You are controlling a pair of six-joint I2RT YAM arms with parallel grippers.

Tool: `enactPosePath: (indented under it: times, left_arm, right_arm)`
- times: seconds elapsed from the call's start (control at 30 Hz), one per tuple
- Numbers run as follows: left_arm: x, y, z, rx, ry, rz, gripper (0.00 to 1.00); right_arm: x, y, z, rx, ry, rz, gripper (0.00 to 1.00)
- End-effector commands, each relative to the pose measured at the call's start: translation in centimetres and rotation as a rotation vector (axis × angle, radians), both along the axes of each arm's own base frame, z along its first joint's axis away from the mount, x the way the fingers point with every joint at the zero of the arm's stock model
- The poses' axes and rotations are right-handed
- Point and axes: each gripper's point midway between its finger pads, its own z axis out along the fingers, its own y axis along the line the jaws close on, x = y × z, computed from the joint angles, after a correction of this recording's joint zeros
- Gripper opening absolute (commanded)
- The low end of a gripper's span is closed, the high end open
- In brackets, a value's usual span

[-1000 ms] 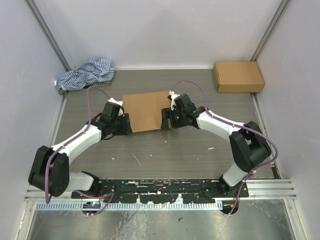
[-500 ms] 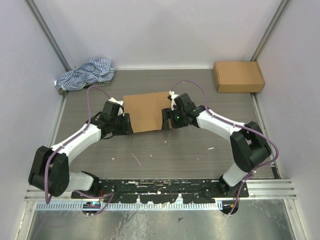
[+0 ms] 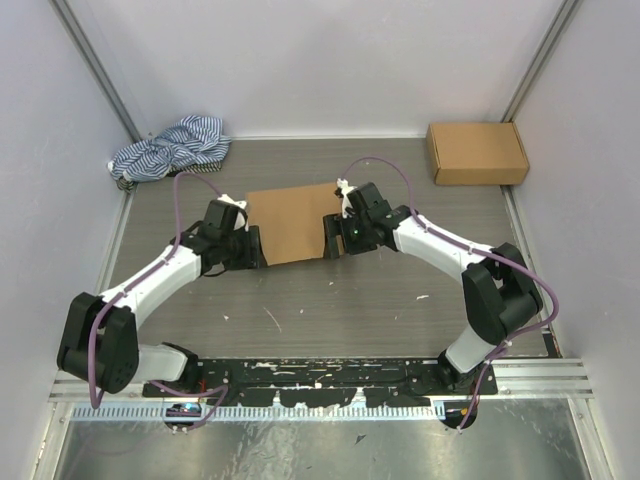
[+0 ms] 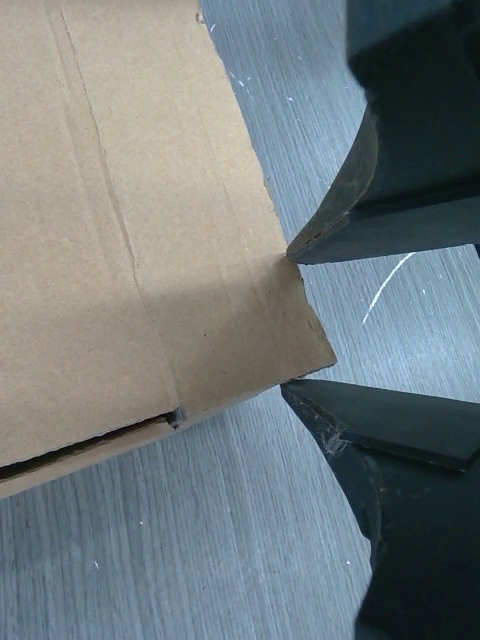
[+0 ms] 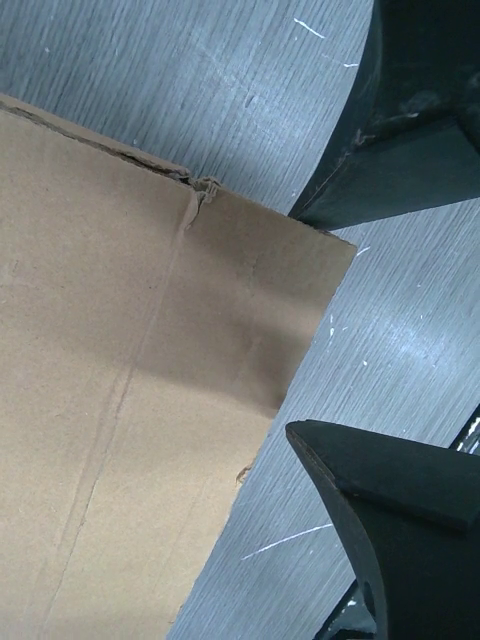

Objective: Fold the paper box

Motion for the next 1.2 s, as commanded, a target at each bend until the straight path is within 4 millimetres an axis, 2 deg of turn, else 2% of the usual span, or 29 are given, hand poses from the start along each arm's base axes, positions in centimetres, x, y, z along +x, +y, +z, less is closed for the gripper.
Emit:
enactPosePath:
  times: [0.0,0.33,0.5,0.87,1.17]
  left_arm:
    - [0.3,-1.1,1.7,-0.059,-0.011,-0.028,0.57]
    - [0.3,-1.3,1.3,-0.064,0.018,-0.043,0.57]
    - [0.4,-1.0,0.9,-0.049,0.020,-0.039,0.57]
    - [1.1,-0.2,-1.3,0.003,0.029,-0.011,0.56]
    - [1.8,0.3,-1.5,0.030,0.008,0.011,0.56]
  right_arm:
    - [1.1,1.9,3.3,0.068,-0.056,0.036,0.81]
    - [1.2,2.3,3.3,0.066,-0.035,0.047,0.81]
    - [1.1,2.2,2.1,0.051,-0.015,0.050,0.82]
    - [1.5,1.6,-0.7,-0.005,0.003,0.030,0.81]
    - [2.6,0.6,-2.3,-0.061,-0.027,-0.023,0.81]
